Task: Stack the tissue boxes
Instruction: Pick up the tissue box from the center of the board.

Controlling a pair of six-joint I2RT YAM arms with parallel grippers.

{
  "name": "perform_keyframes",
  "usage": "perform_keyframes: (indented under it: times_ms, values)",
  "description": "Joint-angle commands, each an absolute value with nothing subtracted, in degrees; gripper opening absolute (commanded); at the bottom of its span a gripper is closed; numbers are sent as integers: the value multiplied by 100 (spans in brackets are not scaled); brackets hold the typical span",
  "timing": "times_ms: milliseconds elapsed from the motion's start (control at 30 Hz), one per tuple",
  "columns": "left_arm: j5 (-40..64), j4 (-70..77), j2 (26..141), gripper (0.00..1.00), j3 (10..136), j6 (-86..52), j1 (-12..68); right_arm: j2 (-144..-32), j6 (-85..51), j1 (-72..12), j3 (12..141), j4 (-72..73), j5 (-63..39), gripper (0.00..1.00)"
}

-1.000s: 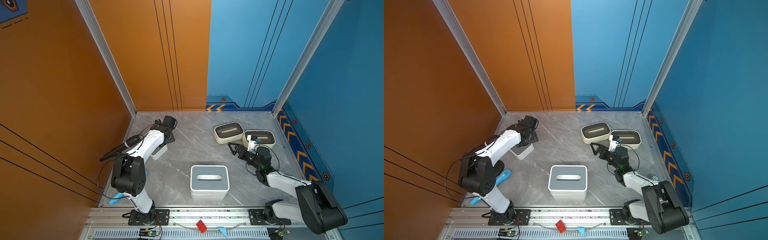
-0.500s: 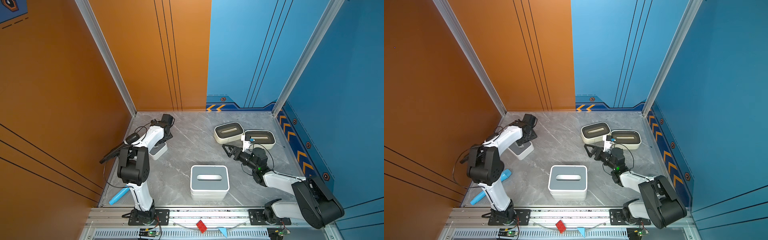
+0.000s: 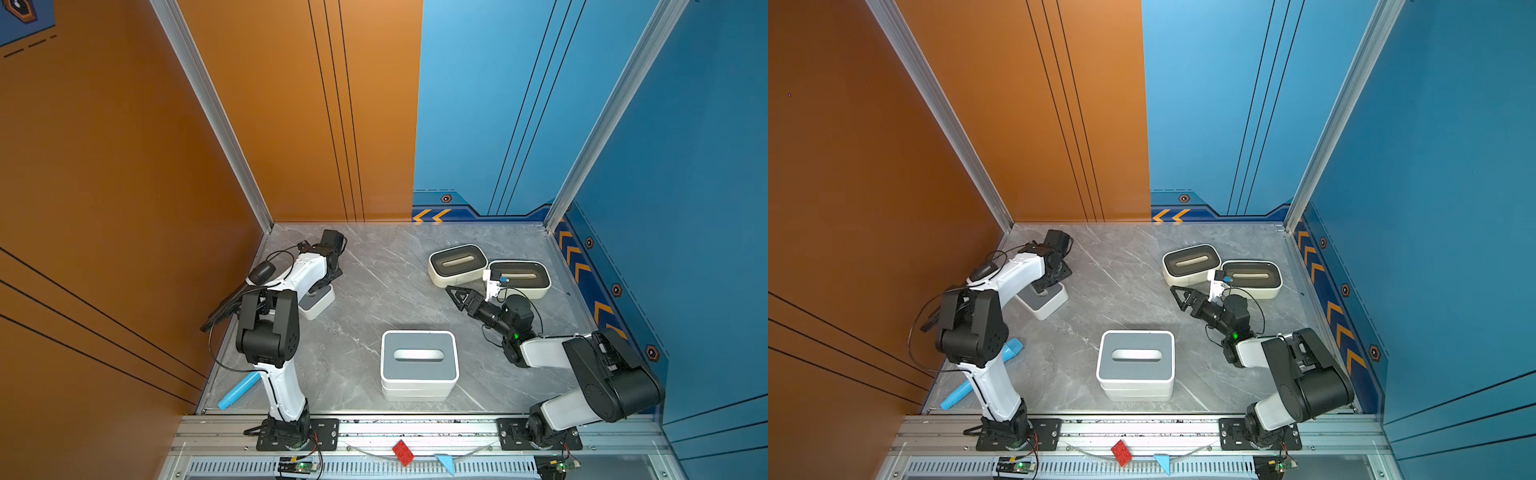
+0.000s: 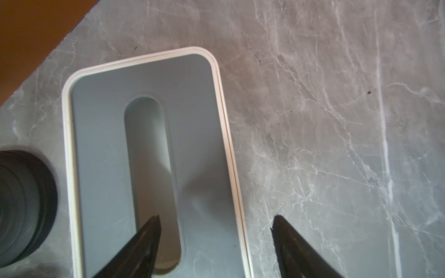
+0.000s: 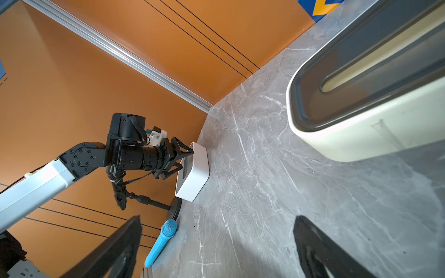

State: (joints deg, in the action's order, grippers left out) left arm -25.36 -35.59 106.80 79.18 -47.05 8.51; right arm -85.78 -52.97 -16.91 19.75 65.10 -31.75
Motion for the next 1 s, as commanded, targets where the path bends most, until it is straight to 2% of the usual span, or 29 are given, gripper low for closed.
perform_keyframes:
  times_ms: [0,333,967]
  values:
    - [-2558,-3480,10818,75,7849,-4840,775,-8462,-5222,-1740,2028,6515,-3270,100]
    - [-2480,-3359,10958,70,7760,-4917,677,-8692,-5265,-1792,2105,6612,-3322,100]
    - [-2201,-3164,10981,52,7611,-4804,855,-8697,-5212,-1793,2153,6532,-3348,100]
